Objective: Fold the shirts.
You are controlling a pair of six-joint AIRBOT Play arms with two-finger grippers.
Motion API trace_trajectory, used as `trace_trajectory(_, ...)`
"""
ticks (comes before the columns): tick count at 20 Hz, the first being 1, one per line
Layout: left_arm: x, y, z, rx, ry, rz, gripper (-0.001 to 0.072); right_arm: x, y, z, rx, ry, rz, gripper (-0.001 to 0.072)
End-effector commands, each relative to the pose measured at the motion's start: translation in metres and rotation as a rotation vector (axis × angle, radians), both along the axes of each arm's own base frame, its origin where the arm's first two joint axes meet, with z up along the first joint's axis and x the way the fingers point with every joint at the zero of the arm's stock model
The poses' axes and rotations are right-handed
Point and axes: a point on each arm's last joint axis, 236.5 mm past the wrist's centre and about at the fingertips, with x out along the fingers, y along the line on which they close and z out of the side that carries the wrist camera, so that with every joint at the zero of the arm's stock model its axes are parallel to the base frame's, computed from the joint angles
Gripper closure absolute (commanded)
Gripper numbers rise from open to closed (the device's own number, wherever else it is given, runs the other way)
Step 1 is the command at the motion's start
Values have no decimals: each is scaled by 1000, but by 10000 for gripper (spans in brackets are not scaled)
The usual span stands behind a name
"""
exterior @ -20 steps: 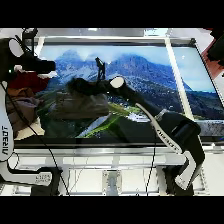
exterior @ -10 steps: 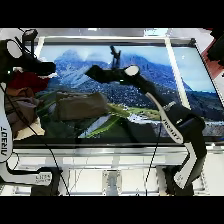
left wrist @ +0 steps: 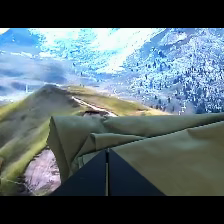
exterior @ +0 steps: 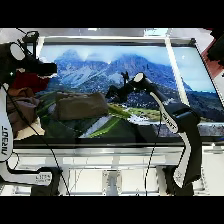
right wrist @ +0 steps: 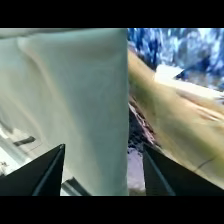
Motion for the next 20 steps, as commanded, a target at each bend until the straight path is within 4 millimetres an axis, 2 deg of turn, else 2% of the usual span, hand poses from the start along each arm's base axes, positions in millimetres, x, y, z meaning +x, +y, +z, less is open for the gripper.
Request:
trace_trajectory(1, 1, 0, 0, -1, -5, -1, 697, -7, 27, -14, 105, 87, -32, 149)
trace_trajectory(3, 1, 0, 0, -1, -5, -1, 696, -14, 46, -9, 157, 75, -9, 152)
trace_trajectory(6, 1, 0, 0, -1, -4, -2, 696, -28, 64, -9, 165, 88, 22, 172)
trace_trajectory(7, 1, 0, 0, -1, -4, -2, 696, -32, 67, -11, 164, 92, 30, 240)
trace_trajectory(8, 1, 0, 0, -1, -4, -2, 696, -33, 69, -13, 162, 95, 33, 417)
trace_trajectory(9, 0, 0, 0, -1, -1, -1, 696, -32, 69, -12, 167, 95, 27, 682)
trace_trajectory(11, 0, 0, -1, 2, 2, -5, 696, -16, 64, -2, 208, 51, 7, 681)
trace_trajectory(13, 0, 0, -1, 15, 1, -25, 696, 11, 37, 13, 195, -11, -13, 682)
trace_trajectory(14, -1, 1, -1, 21, 2, -24, 696, 24, 13, 20, 146, -47, -29, 682)
trace_trajectory(15, -1, 3, -2, 30, 4, -22, 696, 36, -24, 26, 52, -83, -43, 682)
trace_trajectory(17, -3, 9, -3, 55, 15, -18, 696, 44, -121, 42, -203, -116, -70, 682)
trace_trajectory(19, -3, 9, -3, 52, 16, -17, 696, 33, -235, 75, -484, -124, -126, 681)
trace_trajectory(20, -3, 7, -4, 46, 16, -18, 696, 22, -289, 98, -598, -122, -169, 682)
